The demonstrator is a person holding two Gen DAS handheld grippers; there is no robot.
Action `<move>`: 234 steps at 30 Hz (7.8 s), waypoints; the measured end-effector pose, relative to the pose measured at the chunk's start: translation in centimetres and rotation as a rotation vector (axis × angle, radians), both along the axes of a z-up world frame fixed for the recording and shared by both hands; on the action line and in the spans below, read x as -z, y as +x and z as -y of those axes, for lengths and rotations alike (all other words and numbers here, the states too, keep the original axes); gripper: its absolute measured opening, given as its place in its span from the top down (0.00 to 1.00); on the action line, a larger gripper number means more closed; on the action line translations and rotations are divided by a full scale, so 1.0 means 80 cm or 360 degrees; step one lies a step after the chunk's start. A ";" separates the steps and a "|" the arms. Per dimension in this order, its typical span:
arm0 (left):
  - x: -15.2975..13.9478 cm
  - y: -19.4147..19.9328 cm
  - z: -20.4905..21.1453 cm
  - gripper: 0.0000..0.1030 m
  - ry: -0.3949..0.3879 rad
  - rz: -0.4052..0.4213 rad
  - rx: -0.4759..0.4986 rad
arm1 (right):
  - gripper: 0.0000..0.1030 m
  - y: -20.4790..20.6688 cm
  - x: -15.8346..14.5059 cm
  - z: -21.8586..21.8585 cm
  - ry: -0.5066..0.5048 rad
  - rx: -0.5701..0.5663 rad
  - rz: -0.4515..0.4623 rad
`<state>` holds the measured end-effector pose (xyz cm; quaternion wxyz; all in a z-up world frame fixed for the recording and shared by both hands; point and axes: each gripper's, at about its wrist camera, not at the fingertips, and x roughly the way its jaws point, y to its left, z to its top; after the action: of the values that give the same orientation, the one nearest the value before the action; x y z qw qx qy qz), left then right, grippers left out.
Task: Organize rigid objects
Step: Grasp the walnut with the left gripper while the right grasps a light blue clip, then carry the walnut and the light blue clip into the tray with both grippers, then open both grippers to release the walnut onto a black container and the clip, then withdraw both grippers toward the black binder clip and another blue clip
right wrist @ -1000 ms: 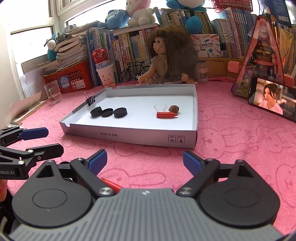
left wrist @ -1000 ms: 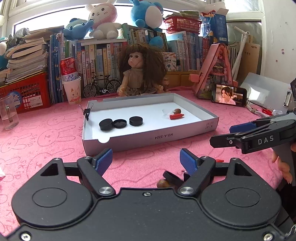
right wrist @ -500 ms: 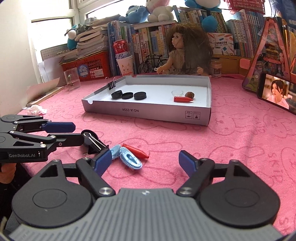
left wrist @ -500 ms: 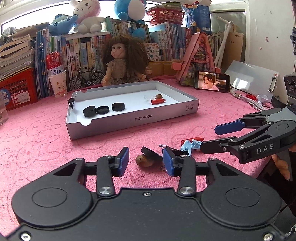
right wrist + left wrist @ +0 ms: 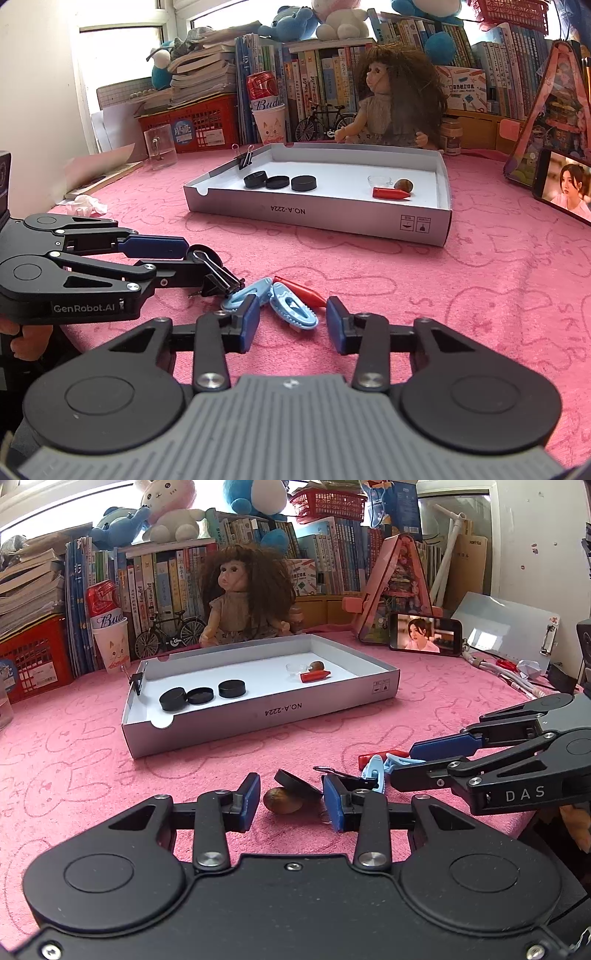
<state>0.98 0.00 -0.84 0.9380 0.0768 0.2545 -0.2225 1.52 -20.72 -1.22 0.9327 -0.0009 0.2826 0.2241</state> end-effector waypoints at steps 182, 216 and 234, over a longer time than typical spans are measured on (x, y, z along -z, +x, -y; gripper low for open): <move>-0.041 0.145 0.010 0.26 -0.0115 0.0058 -0.0325 | 0.18 0.143 -0.033 0.002 -0.0081 0.0447 0.0171; -0.004 0.067 0.001 0.32 -0.0126 -0.0100 -0.0195 | 0.13 0.059 -0.004 -0.001 -0.0102 0.0316 0.0208; -0.005 0.070 0.002 0.52 -0.0137 -0.0113 -0.0222 | 0.12 0.024 0.002 -0.001 -0.0153 0.0253 0.0218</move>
<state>6.54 -0.13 -0.41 0.9441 0.0106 0.2824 -0.1699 3.48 -20.67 -1.34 0.9635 -0.0386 0.2280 0.1350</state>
